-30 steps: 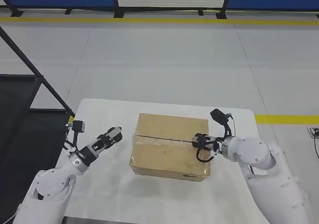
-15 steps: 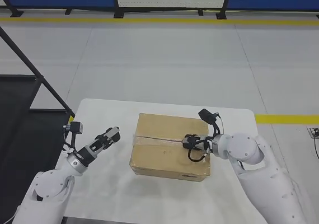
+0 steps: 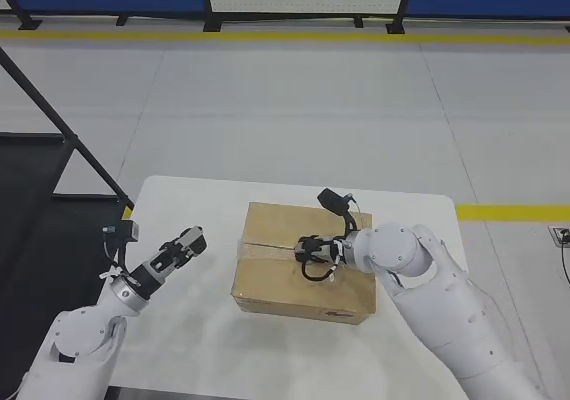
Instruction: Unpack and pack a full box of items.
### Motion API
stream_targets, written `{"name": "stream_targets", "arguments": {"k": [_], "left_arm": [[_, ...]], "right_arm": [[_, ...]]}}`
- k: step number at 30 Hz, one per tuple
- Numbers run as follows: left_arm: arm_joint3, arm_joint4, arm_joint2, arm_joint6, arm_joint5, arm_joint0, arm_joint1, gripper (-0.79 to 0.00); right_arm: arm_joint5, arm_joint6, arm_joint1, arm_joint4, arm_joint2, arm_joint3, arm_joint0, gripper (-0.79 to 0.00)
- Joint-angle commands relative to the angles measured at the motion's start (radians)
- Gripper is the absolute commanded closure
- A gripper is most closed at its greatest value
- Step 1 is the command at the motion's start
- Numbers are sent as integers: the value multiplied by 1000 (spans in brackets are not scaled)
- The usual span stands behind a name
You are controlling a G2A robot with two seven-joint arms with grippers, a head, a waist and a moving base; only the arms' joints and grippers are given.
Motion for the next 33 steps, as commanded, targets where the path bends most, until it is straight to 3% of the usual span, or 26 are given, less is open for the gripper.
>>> {"name": "stream_targets", "arguments": {"k": [1,14,33], "left_arm": [[2,-7,-8,0,-5,6,1,-533],[26,-57,-66,-32,-38,47,12,-523],[48,-99,-121,-76,-61,83,26,-517]], "right_arm": [[1,-15,-13,19,-30,32,27,0],[-43,-115,-116,159,-202,208,159,0],[-100,-227,-243,280,-314,405,252,0]]}}
